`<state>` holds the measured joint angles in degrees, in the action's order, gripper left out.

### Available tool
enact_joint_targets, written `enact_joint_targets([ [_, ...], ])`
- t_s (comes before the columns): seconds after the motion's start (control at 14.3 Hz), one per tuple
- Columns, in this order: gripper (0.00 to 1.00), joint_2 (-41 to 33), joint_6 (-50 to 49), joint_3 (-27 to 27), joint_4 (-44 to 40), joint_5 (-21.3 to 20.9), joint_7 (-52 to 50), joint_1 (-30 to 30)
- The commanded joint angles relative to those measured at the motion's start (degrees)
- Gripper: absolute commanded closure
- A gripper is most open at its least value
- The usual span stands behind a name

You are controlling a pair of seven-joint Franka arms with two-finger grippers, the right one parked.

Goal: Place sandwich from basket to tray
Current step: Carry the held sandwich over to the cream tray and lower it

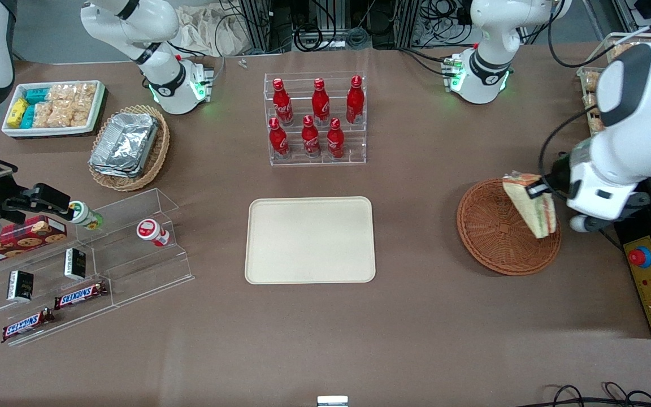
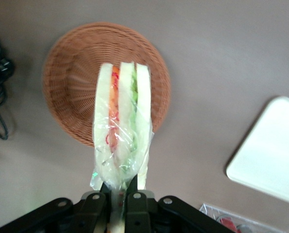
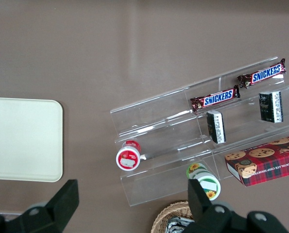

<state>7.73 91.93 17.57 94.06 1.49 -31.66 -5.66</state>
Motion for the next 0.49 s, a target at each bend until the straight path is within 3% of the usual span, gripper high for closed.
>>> enact_joint_targets([
  [0.0,1.00,1.58,-1.14,6.32,-2.48,-0.61,0.73,0.65],
  [0.28,1.00,4.12,1.14,9.94,-3.09,-0.17,-0.33,4.33],
  [0.42,1.00,7.02,7.26,9.94,-3.27,-0.17,-2.16,8.37],
])
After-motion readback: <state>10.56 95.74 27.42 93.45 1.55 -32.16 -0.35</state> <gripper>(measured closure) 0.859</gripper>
